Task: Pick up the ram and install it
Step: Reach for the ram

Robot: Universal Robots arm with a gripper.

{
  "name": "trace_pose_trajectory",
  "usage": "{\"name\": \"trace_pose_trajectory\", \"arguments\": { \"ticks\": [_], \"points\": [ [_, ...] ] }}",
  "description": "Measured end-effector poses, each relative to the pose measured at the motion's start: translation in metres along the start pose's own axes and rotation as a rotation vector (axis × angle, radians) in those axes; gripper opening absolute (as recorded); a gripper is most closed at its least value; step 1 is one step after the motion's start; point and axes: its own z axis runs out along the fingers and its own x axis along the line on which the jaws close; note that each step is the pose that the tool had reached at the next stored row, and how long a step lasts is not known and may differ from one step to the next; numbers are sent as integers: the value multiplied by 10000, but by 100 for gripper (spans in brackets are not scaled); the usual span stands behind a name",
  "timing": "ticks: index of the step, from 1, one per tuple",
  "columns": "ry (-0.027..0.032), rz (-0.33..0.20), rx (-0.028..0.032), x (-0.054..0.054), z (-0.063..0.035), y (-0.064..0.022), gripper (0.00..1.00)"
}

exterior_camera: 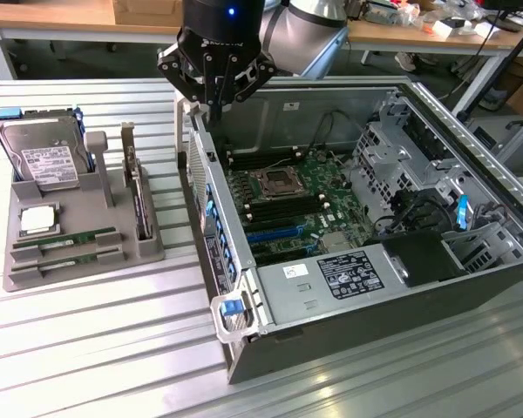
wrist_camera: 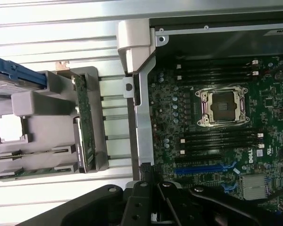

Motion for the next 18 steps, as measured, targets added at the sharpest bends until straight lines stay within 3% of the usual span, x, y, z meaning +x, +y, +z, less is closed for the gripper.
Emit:
{"name": "trace_pose_trajectory", "arguments": {
  "ticks": [18],
  "points": [
    [0,0,0,134,-4,-10,10]
  ]
}}
